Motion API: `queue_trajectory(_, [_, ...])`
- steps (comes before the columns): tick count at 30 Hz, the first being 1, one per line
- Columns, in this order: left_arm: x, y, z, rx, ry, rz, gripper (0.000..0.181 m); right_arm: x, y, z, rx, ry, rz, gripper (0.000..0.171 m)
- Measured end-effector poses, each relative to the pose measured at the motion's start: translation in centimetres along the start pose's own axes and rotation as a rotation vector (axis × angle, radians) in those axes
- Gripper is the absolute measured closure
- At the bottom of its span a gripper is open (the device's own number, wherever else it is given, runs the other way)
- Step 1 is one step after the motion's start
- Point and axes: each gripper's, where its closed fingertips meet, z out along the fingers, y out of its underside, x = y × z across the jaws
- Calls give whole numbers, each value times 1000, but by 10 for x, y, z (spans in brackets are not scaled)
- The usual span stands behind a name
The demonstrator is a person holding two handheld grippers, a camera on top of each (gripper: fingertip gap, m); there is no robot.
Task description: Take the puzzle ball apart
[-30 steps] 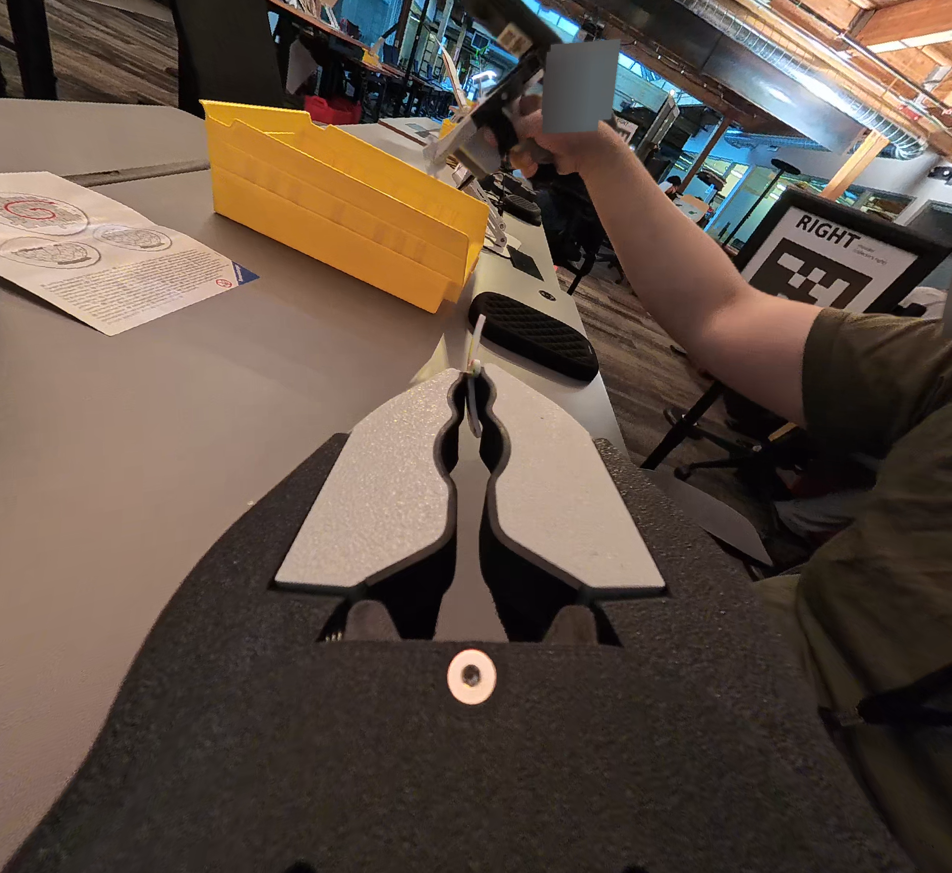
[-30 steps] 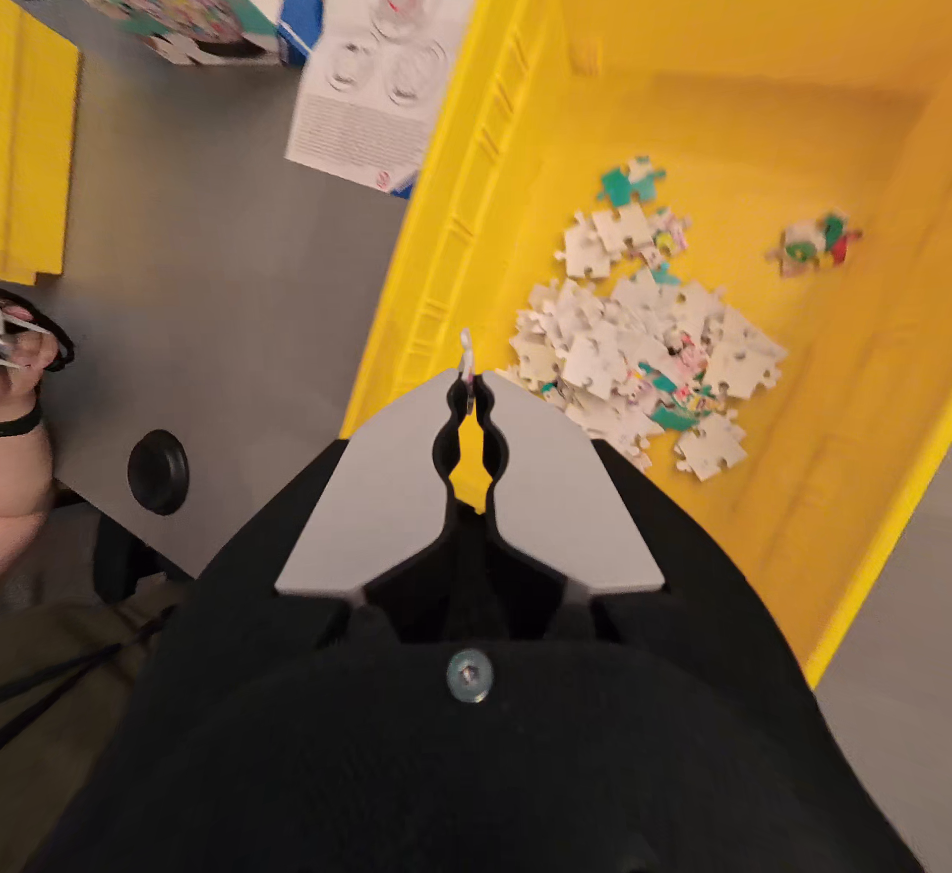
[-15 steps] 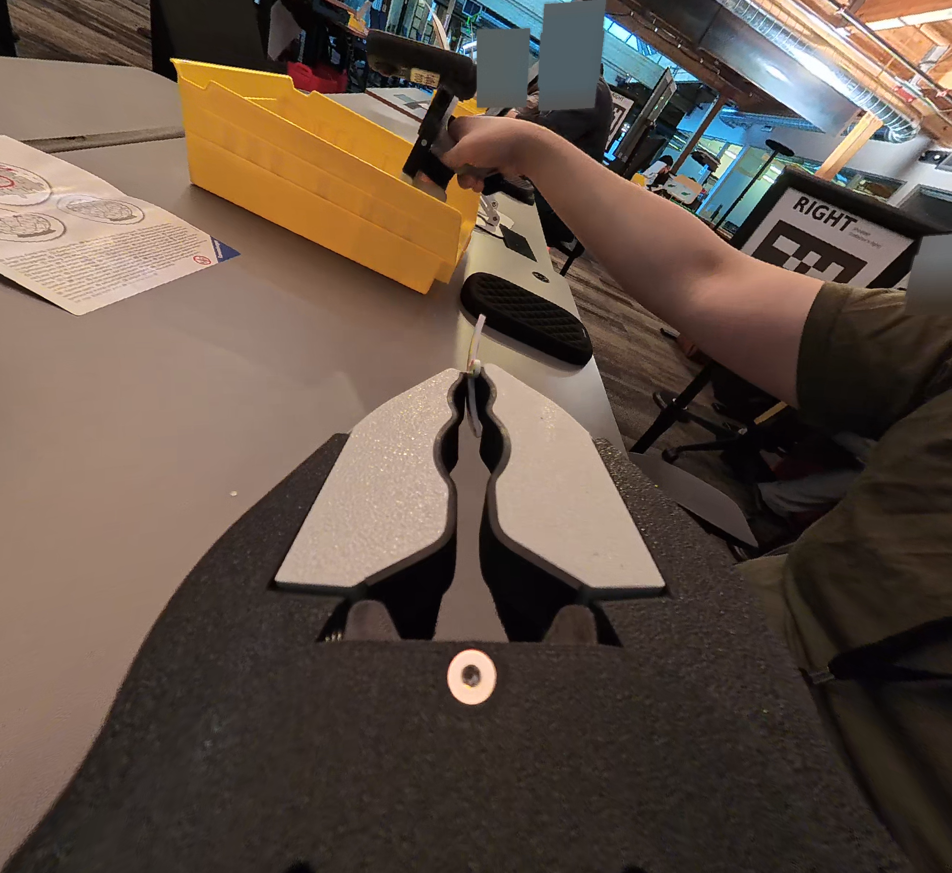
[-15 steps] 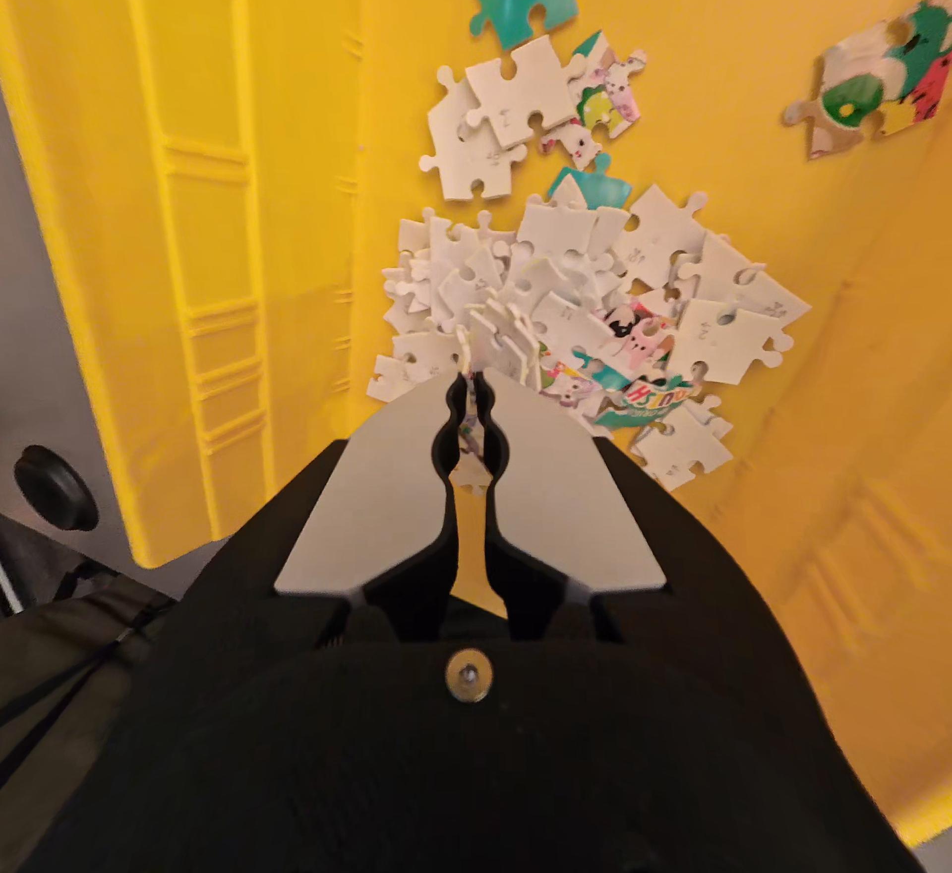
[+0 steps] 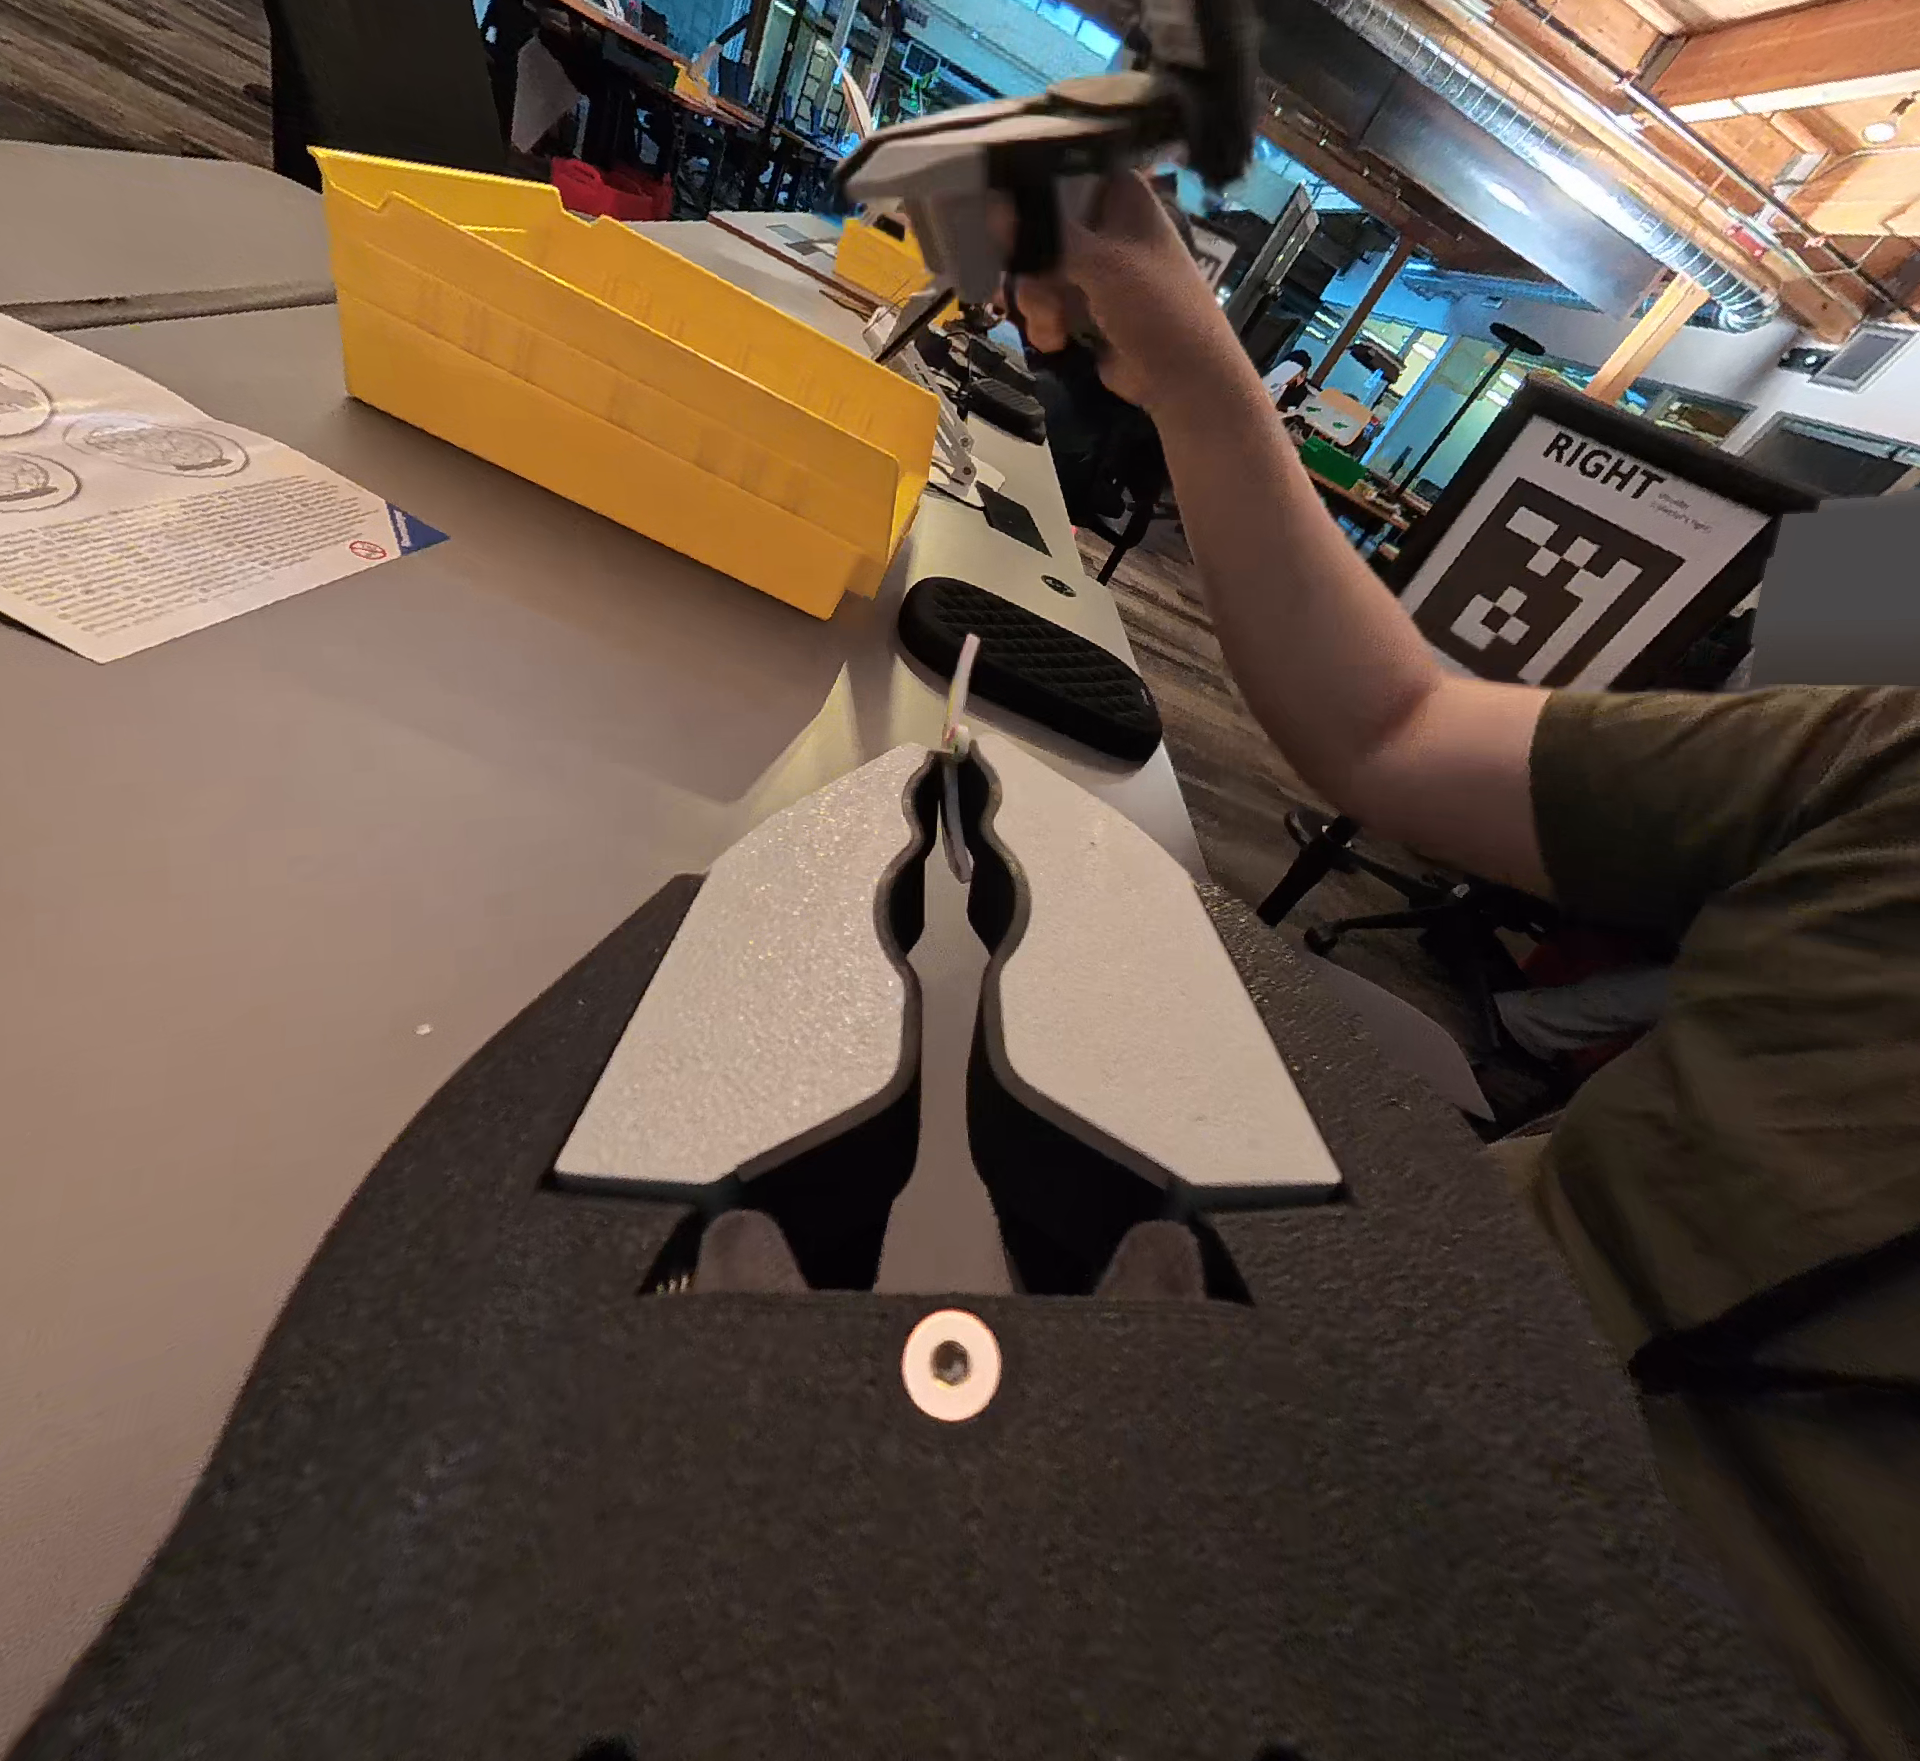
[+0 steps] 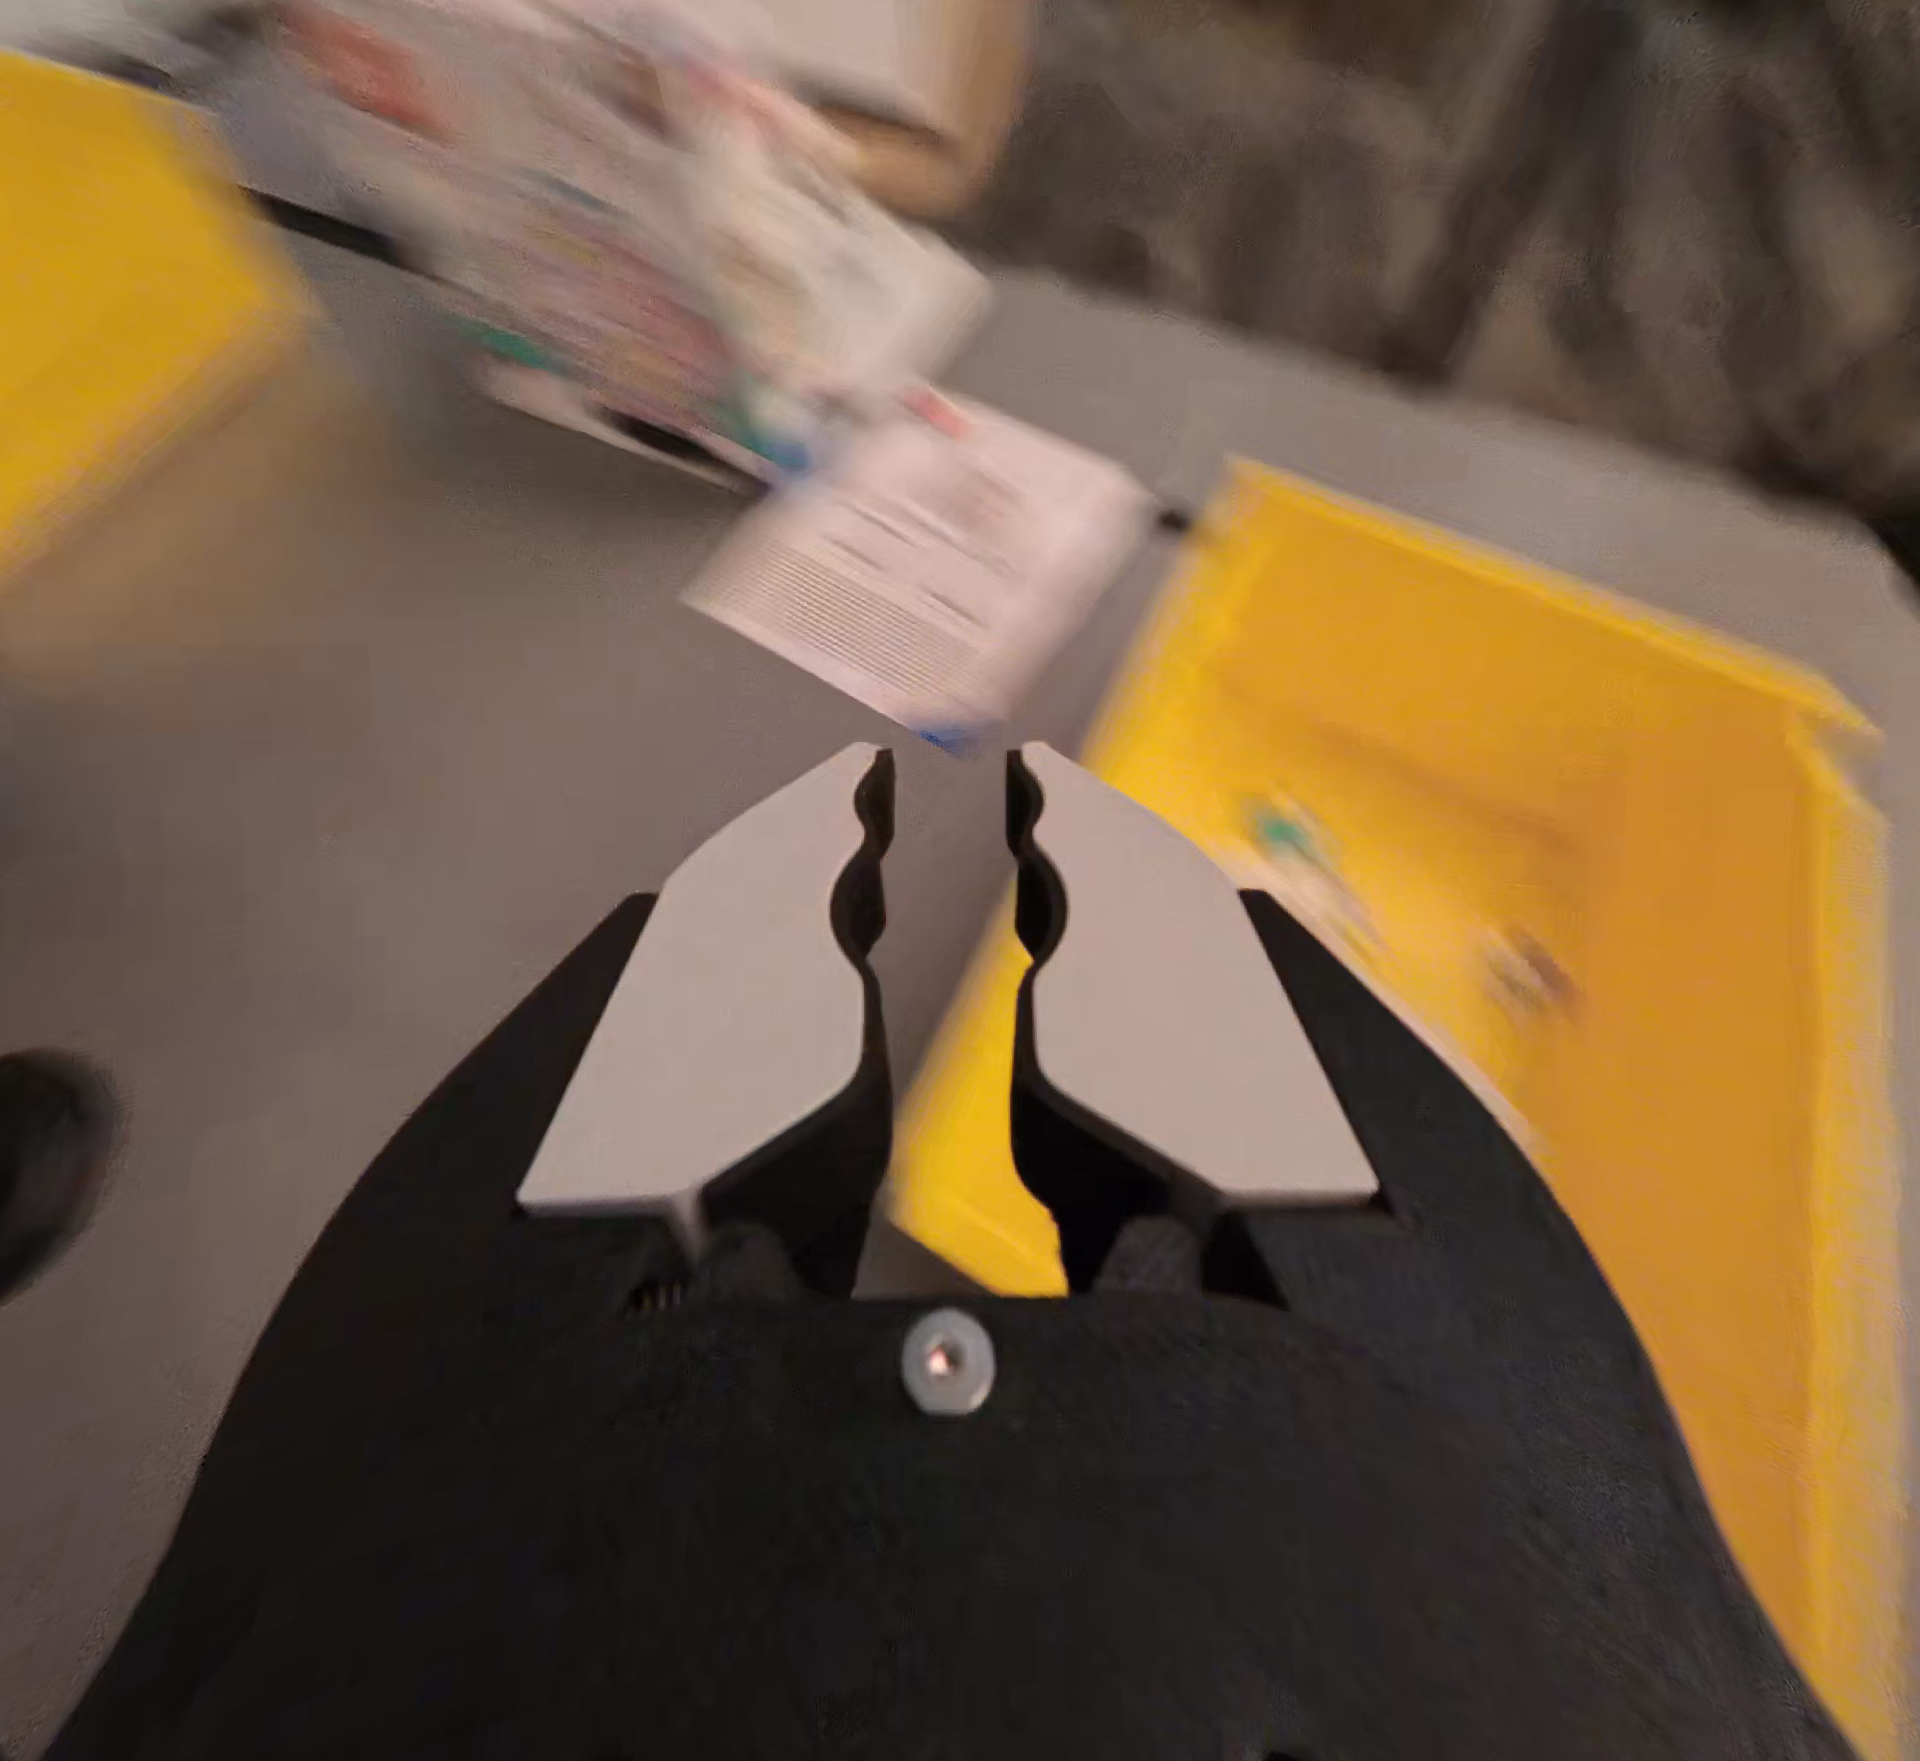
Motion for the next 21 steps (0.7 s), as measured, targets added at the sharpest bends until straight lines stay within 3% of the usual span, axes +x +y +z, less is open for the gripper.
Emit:
queue_trajectory(2, [0, -1, 0, 13, 7, -8, 179, -110, -23, -7, 232, -321, -103, 150])
queue_trajectory(4, [0, -1, -1, 17, 16, -24, 179, -192, -17, -5, 277, -573, -126, 149])
queue_trajectory(6, [-1, -2, -1, 25, 26, -38, 179, -240, -5, 11, 247, -705, -122, 148])
queue_trajectory(12, [0, -1, -2, 12, 31, -42, 179, -285, 17, 63, 88, -785, -122, 146])
queue_trajectory(18, [6, 3, 2, -20, 47, -28, 179, -293, 22, 64, 53, -873, -96, 168])
queue_trajectory(21, [9, 6, 3, -52, 56, -13, 179, -293, 26, 62, 44, -935, -54, 169])
